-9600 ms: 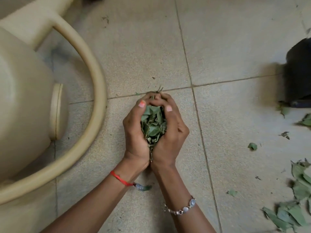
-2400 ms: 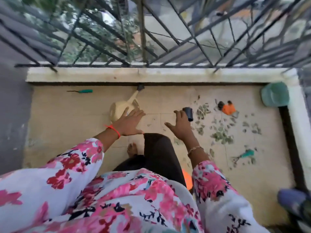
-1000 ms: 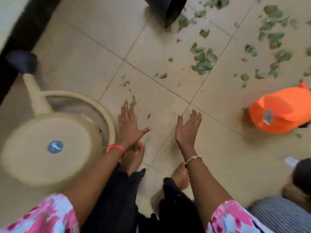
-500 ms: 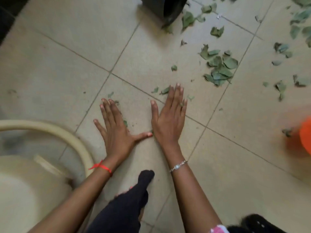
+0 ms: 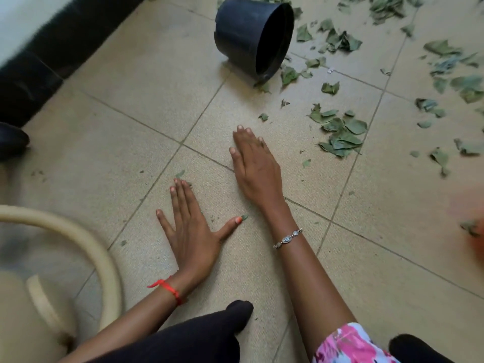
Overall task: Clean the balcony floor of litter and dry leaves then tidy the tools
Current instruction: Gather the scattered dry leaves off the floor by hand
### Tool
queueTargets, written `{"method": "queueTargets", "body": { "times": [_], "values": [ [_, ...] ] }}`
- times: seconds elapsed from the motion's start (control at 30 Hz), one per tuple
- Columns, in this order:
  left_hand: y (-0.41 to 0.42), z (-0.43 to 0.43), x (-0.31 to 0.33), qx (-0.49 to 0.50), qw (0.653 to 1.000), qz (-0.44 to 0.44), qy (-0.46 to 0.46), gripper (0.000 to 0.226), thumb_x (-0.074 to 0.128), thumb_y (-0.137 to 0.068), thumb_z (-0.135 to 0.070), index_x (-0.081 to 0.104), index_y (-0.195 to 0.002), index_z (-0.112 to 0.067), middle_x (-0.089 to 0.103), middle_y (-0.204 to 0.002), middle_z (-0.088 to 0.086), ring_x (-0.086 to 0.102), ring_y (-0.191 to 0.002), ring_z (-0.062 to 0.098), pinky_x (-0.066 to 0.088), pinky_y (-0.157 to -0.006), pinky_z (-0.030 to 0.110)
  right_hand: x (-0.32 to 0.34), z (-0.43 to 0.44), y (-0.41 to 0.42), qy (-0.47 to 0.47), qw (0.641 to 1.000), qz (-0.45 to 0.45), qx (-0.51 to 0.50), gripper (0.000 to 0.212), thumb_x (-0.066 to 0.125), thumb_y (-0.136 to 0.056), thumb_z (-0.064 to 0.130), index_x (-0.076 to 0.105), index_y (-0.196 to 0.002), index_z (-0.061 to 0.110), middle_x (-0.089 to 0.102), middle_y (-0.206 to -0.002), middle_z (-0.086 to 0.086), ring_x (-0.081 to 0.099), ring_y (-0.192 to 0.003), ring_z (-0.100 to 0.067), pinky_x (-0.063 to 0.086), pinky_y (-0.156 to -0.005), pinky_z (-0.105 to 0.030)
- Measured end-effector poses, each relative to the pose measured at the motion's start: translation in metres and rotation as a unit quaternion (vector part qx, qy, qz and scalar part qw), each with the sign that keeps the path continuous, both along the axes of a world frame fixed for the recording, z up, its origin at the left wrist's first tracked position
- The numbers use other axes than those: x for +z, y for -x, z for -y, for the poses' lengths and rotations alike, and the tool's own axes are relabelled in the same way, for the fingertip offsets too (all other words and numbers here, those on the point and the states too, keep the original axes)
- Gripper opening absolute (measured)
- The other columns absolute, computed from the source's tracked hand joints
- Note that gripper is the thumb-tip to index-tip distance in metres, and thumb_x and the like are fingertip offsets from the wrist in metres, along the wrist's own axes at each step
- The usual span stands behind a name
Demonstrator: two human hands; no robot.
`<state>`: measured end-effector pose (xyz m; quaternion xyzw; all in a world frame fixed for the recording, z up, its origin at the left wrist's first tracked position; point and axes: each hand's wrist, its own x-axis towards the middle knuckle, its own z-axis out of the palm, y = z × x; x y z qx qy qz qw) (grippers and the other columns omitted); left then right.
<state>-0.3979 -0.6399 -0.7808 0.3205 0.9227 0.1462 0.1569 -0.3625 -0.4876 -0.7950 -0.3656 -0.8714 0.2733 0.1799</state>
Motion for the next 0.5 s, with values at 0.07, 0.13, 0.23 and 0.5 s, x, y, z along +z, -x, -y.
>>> {"method": "queueTargets", "body": {
  "times": [0.07, 0.13, 0.23, 0.5],
  "values": [
    [0.000, -0.002, -0.001, -0.009, 1.000, -0.004, -0.011, 0.116, 0.016, -0.055, -0.090, -0.032, -0.135, -0.021, -0.033, -0.145, -0.011, -0.033, -0.133, 0.000, -0.033, -0.103, 0.031, 0.002, 0.003, -0.006, 0.004, 1.000, 0.001, 0.025, 0.043, 0.032, -0.102, 0.027, 0.038, -0.143, 0.015, 0.034, -0.151, 0.003, 0.023, -0.141, -0.006, 0.004, -0.114, -0.016],
    [0.002, -0.005, -0.001, -0.015, 1.000, -0.011, -0.021, 0.112, 0.014, -0.060, -0.086, -0.029, -0.138, -0.018, -0.031, -0.147, -0.009, -0.031, -0.134, 0.001, -0.028, -0.106, 0.035, 0.006, 0.010, -0.014, 0.013, 0.999, -0.006, 0.049, 0.042, 0.031, -0.102, 0.026, 0.040, -0.141, 0.016, 0.036, -0.149, 0.004, 0.025, -0.140, -0.004, 0.005, -0.113, -0.014],
    [0.012, -0.016, -0.005, -0.059, 0.998, -0.031, -0.025, 0.106, 0.007, -0.067, -0.080, -0.016, -0.147, -0.014, -0.021, -0.155, -0.002, -0.028, -0.135, 0.002, -0.023, -0.109, 0.037, 0.009, 0.022, -0.028, 0.063, 0.995, -0.039, 0.070, 0.039, 0.033, -0.101, 0.024, 0.046, -0.138, 0.017, 0.042, -0.146, 0.005, 0.029, -0.137, -0.002, 0.014, -0.113, -0.015],
    [0.028, -0.063, -0.013, -0.254, 0.964, -0.074, -0.036, 0.081, -0.003, -0.084, -0.062, -0.006, -0.150, -0.014, -0.013, -0.158, -0.001, -0.020, -0.139, 0.004, -0.016, -0.114, 0.034, 0.018, 0.021, -0.037, 0.278, 0.857, -0.381, -0.209, 0.039, 0.034, -0.098, 0.015, 0.045, -0.135, 0.008, 0.049, -0.136, 0.002, 0.043, -0.129, -0.006, 0.034, -0.107, -0.019]
  ]
}}
